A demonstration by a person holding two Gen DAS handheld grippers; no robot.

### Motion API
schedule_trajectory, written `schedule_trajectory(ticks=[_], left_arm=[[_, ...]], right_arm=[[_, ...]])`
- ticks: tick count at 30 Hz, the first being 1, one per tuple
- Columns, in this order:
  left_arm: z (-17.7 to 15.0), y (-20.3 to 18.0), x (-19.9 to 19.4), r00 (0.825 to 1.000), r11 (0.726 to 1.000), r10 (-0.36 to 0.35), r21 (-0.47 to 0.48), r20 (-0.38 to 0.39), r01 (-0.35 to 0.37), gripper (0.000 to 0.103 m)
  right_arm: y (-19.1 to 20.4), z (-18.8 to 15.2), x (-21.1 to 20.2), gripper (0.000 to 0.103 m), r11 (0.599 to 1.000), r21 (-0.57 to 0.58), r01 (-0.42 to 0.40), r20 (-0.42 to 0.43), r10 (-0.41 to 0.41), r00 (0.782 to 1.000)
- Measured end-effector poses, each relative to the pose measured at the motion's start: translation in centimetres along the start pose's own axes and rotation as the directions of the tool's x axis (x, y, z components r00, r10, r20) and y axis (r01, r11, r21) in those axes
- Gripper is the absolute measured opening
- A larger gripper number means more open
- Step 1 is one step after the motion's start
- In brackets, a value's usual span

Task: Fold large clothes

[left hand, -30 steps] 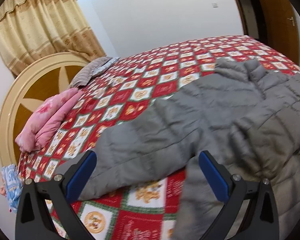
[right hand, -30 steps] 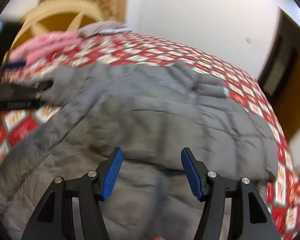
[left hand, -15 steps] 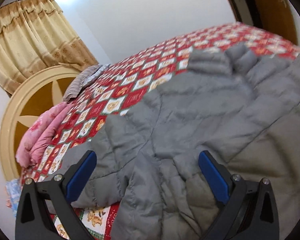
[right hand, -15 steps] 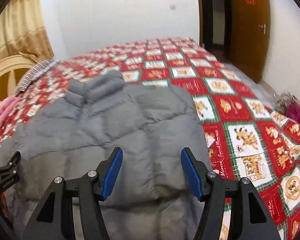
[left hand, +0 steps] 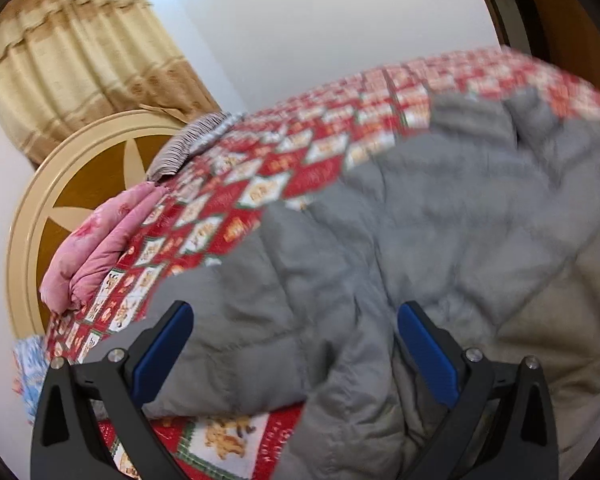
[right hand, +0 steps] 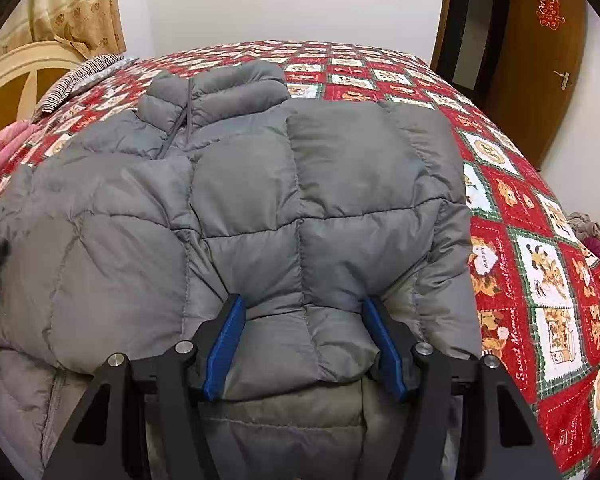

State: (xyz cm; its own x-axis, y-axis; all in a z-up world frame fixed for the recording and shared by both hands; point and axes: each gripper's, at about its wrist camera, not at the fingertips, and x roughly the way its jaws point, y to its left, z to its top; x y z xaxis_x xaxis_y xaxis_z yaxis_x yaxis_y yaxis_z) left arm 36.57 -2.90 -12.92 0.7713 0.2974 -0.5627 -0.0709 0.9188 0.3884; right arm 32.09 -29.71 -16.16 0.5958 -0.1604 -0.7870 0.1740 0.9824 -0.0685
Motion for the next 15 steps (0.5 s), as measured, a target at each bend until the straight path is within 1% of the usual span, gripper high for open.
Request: schedule_trajectory(ticks=[2, 4, 6, 7, 9, 10, 12, 14, 15], left_arm=[[0.9, 0.0, -1.2, 0.999, 1.000, -0.020, -0.022, 0.028, 0.021, 0.103], [1.4, -1.1, -1.8, 0.998, 0.998, -0.059, -0.003, 0.032, 0.060, 0.103], [1.3, -3.4, -1.6, 0.995, 0.994, -0.103, 0.042, 0.014, 0.102, 0.103], [1.1, -4.3, -1.0, 0.994, 0.992, -0.106, 0.064, 0.002, 0.106, 0.103], [0.0, -6.8, 0.9, 0.997, 0.988, -0.063, 0.138, -0.032, 0.067, 0.103], [-0.5, -7.5, 1.6, 0.998, 0.985, -0.049, 0.163, -0.037, 0.055, 0.103], [-1.0, -7.6, 2.6, 0.998, 0.987, -0.051, 0.153, -0.044, 0.058, 0.103], [-0.8, -7.4, 2.6, 0.996, 0.988, -0.067, 0.139, -0.050, 0.074, 0.103], [-0.8, -7.4, 2.7, 0.996, 0.987, -0.073, 0.139, -0.052, 0.080, 0.103]], right_arm=[[0.2, -0.1, 0.0, 0.061, 1.000, -0.011, 0.017, 0.004, -0.017, 1.000], [0.7, 0.0, 0.0, 0.061, 0.999, -0.028, 0.037, 0.004, -0.037, 0.999], [0.8, 0.0, 0.0, 0.061, 0.998, -0.035, 0.046, 0.004, -0.046, 0.999], [0.9, 0.0, -0.1, 0.062, 0.998, -0.037, 0.045, 0.002, -0.045, 0.999], [0.7, 0.0, -0.3, 0.062, 0.999, -0.040, 0.029, -0.006, -0.029, 1.000], [0.6, 0.0, -0.5, 0.062, 0.999, -0.045, 0.012, -0.013, -0.013, 1.000], [0.0, 0.1, -1.5, 0.062, 0.999, -0.043, -0.034, -0.013, 0.034, 0.999], [-1.1, 0.4, -3.2, 0.062, 0.998, 0.004, -0.066, 0.042, 0.066, 0.997], [-1.8, 0.7, -4.2, 0.062, 0.997, 0.036, -0.068, 0.088, 0.065, 0.994]])
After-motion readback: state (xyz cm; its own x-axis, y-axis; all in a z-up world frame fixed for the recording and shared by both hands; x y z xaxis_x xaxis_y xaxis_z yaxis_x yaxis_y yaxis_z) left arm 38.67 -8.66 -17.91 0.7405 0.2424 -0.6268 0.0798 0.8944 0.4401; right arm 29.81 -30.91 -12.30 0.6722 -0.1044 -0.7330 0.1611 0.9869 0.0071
